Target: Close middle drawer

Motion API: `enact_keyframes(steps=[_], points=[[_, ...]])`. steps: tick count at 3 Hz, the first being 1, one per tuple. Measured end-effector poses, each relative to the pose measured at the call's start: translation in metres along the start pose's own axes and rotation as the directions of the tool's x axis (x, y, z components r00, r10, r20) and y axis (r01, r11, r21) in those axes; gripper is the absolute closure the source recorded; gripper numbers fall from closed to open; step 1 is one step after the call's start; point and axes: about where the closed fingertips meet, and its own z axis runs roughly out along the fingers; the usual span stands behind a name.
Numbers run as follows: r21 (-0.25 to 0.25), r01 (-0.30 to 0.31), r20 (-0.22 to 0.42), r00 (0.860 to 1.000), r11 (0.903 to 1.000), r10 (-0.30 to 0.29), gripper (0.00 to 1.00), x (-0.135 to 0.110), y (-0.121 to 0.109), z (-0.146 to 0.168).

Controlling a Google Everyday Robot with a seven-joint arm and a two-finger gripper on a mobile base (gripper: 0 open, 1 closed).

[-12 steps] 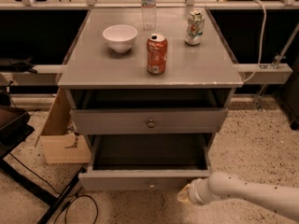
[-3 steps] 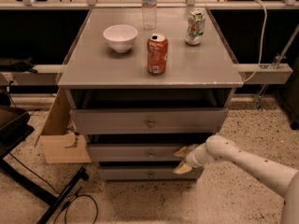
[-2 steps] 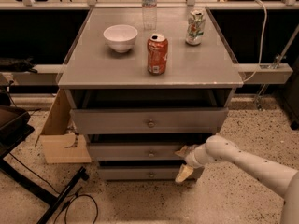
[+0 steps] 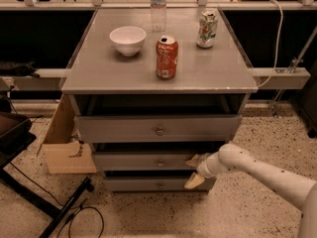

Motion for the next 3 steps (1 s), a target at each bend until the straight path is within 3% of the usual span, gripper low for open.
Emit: enact_keyframes(steps=[1, 2, 3], points=[[-0.003, -0.003, 0.002, 1.0, 1.0, 0.003, 0.5, -0.001, 0.002, -0.003], [-0.009, -0.009, 0.005, 1.0, 0.9999, 0.009, 0.74, -0.002, 0.007, -0.009], [-0.052, 0.016, 0.007, 1.0, 0.9985, -0.016, 0.96, -0.011, 0.03, -0.036]])
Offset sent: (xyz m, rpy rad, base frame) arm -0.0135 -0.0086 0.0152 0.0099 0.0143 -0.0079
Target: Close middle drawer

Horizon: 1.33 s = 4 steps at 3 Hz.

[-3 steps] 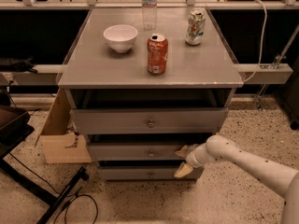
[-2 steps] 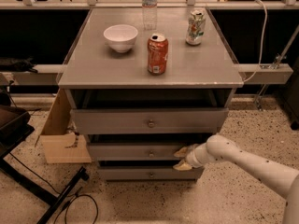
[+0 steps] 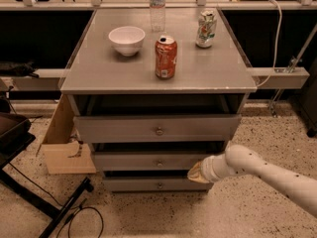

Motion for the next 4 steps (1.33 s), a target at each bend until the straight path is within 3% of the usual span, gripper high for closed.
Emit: enact_keyframes(steps=[1, 2, 3, 4], points=[[-0.053, 0.049, -0.041, 0.998, 0.9974, -0.051, 1.0, -0.012, 0.033, -0.038], [-0.09, 0.114, -0.117, 0.985, 0.9893, -0.125, 1.0, -0.028, 0.06, -0.086], [-0.123, 0.142, -0.221, 0.961, 0.9822, -0.167, 1.0, -0.044, 0.089, -0.137], [-0.116, 0.121, -0.323, 0.934, 0.9858, -0.153, 1.0, -0.066, 0.112, -0.206]])
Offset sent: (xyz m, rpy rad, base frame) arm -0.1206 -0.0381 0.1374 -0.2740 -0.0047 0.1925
